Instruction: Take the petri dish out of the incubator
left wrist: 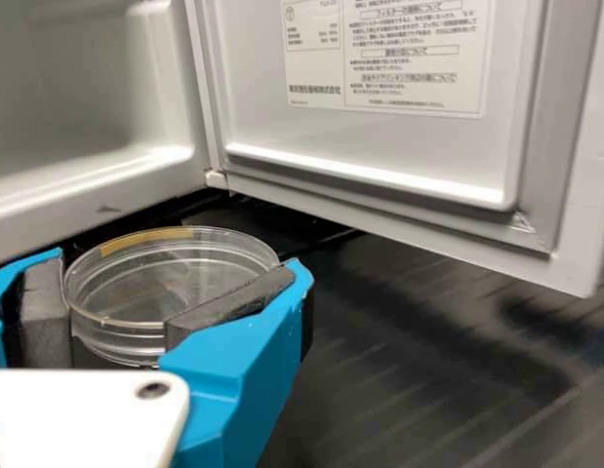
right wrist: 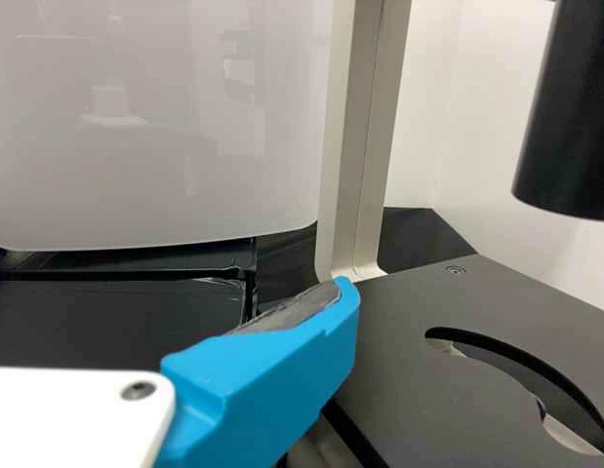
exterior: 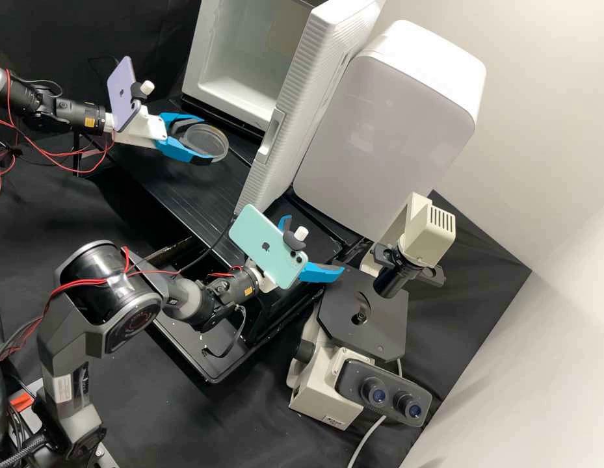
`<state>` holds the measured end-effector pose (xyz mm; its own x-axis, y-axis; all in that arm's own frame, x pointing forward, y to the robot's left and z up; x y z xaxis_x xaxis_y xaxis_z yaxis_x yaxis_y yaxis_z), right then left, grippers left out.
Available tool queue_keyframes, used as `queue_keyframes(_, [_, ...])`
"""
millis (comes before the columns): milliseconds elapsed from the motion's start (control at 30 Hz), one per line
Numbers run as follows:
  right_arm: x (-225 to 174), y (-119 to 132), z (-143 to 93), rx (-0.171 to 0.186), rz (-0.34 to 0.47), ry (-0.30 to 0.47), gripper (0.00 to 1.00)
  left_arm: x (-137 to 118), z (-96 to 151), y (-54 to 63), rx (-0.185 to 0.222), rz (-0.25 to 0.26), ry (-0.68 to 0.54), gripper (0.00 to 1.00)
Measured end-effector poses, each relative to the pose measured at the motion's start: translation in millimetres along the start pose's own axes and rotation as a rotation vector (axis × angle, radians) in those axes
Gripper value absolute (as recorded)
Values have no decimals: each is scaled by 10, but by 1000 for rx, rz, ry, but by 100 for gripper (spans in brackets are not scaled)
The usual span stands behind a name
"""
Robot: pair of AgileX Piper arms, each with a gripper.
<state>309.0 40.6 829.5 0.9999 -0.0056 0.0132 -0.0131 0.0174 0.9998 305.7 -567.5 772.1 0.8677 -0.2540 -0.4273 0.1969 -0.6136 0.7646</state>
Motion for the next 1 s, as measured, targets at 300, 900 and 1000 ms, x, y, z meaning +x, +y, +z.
queue_keyframes(300, [0, 0, 0, 0, 0, 0, 100, -181, 110, -230, -7, -43, -41, 0])
queue_keyframes(900, [0, 0, 0, 0, 0, 0, 100, -232, 137, -331, -54, -72, -71, 0])
queue_keyframes(1000, [0, 0, 0, 0, 0, 0, 100, -227, 136, -341, -63, -76, -71, 0])
